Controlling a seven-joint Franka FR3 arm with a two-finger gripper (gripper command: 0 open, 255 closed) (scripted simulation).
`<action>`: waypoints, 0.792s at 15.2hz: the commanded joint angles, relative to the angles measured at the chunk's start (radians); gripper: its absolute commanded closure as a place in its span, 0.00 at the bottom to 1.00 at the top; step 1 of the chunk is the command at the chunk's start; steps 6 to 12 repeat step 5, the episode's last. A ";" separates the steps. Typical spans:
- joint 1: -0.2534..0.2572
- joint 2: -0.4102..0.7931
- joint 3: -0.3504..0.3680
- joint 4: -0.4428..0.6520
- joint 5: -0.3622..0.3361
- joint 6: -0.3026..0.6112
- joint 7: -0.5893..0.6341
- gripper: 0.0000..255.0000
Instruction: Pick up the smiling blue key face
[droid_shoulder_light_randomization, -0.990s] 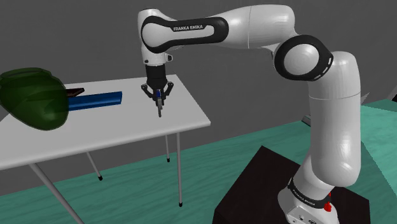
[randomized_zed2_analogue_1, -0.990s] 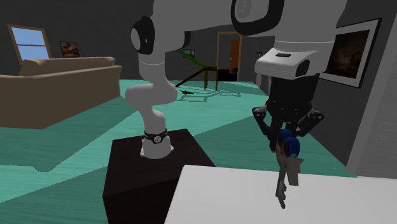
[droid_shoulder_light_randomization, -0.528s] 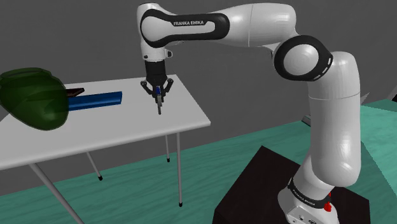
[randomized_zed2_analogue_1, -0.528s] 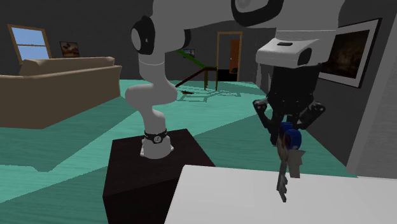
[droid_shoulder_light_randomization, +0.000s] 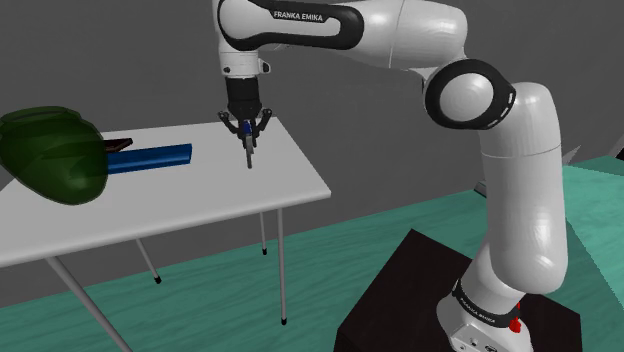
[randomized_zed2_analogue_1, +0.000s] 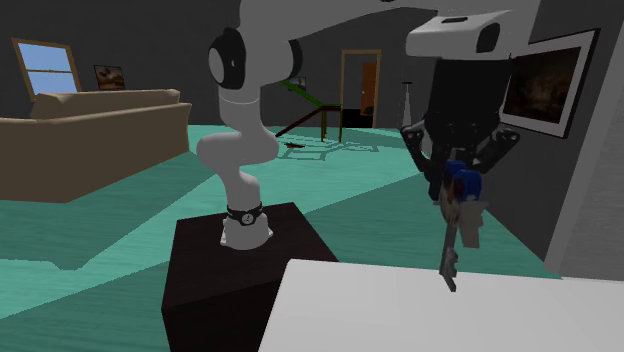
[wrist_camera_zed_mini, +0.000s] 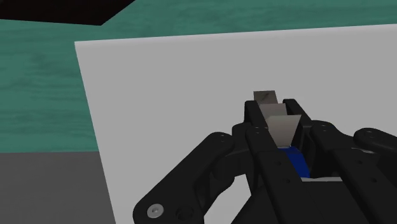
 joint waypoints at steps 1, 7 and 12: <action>0.007 0.015 0.000 0.052 -0.004 -0.037 0.003 1.00; 0.015 0.033 0.000 0.110 -0.009 -0.078 0.006 1.00; 0.015 0.033 0.000 0.110 -0.009 -0.078 0.006 1.00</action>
